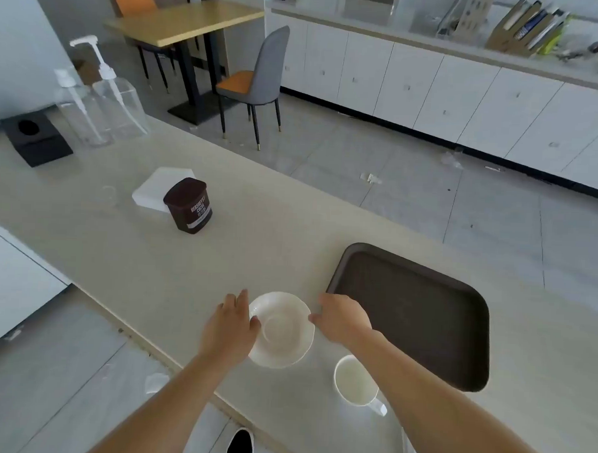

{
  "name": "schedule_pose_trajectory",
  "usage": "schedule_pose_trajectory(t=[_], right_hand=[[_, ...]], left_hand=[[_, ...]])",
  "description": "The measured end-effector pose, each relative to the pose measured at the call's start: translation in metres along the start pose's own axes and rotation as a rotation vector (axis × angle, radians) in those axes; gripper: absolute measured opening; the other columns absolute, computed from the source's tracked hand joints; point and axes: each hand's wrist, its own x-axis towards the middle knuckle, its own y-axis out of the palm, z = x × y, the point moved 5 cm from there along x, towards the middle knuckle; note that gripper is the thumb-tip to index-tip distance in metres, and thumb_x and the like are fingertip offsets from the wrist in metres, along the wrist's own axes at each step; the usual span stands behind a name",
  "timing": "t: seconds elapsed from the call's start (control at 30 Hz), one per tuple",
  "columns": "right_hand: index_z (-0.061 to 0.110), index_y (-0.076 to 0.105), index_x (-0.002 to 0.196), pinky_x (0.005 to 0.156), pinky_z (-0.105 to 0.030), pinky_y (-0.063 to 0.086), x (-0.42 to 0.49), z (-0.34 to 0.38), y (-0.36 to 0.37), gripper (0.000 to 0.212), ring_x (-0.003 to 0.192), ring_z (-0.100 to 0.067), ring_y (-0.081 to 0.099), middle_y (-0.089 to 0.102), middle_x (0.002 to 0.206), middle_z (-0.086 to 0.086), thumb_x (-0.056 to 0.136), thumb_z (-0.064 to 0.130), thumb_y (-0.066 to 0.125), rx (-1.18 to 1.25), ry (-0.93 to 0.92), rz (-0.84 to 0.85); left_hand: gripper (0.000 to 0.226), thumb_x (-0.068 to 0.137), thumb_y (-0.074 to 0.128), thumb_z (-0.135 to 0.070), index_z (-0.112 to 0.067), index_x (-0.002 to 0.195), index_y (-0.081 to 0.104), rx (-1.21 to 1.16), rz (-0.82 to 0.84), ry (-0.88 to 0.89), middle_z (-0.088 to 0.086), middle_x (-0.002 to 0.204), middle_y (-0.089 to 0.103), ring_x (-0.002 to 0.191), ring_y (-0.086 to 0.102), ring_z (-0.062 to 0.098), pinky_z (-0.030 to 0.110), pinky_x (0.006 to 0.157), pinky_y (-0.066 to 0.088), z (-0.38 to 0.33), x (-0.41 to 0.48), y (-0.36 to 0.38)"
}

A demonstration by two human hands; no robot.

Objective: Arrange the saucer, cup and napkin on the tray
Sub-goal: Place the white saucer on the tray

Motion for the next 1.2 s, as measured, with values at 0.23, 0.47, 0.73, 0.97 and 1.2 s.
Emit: schedule_pose_trajectory(t=[0.23, 0.47, 0.73, 0.97, 1.2], right_hand=[[0.019, 0.042, 0.065, 0.053, -0.03, 0.039, 0.009, -0.001, 0.018, 0.032, 0.074, -0.028, 0.056, 0.05, 0.069, 0.002, 0.091, 0.029, 0.057, 0.009, 0.105, 0.086], [0.01, 0.053, 0.068, 0.059, -0.03, 0.055, 0.014, -0.002, 0.027, 0.021, 0.065, -0.032, 0.066, 0.071, 0.07, -0.009, 0.088, 0.014, 0.049, 0.133, 0.146, 0.185], [-0.001, 0.063, 0.104, 0.078, -0.034, 0.058, 0.014, -0.005, 0.023, 0.026, 0.06, -0.025, 0.065, 0.067, 0.059, -0.009, 0.092, 0.015, 0.047, 0.322, 0.196, 0.24], [-0.001, 0.064, 0.097, 0.086, -0.038, 0.059, 0.013, -0.015, 0.001, 0.024, 0.06, -0.026, 0.065, 0.071, 0.067, -0.015, 0.089, 0.015, 0.048, 0.396, 0.218, 0.183], [0.008, 0.053, 0.079, 0.087, -0.041, 0.059, 0.007, -0.044, -0.019, 0.012, 0.063, -0.031, 0.068, 0.075, 0.073, -0.021, 0.089, 0.013, 0.048, 0.456, 0.248, 0.108]], left_hand=[[0.036, 0.096, 0.042, -0.025, -0.009, 0.128, 0.049, -0.176, 0.071, -0.131, 0.011, 0.115, 0.056, 0.1, 0.06, 0.03, 0.035, 0.079, 0.047, 0.005, 0.003, 0.014], [0.035, 0.09, 0.045, -0.012, -0.01, 0.123, 0.056, -0.3, 0.043, -0.168, 0.011, 0.111, 0.064, 0.103, 0.06, 0.031, 0.039, 0.087, 0.05, 0.003, 0.006, 0.022], [0.034, 0.083, 0.048, -0.008, -0.012, 0.114, 0.062, -0.414, 0.015, -0.194, 0.011, 0.103, 0.067, 0.096, 0.06, 0.032, 0.041, 0.083, 0.051, -0.001, 0.008, 0.019], [0.03, 0.083, 0.051, -0.011, -0.011, 0.111, 0.063, -0.441, -0.039, -0.148, 0.009, 0.102, 0.067, 0.094, 0.06, 0.03, 0.039, 0.081, 0.05, -0.017, 0.018, 0.011], [0.029, 0.083, 0.051, -0.014, -0.013, 0.11, 0.062, -0.463, -0.023, -0.099, 0.007, 0.1, 0.066, 0.093, 0.059, 0.029, 0.038, 0.08, 0.05, -0.052, 0.03, 0.005]])
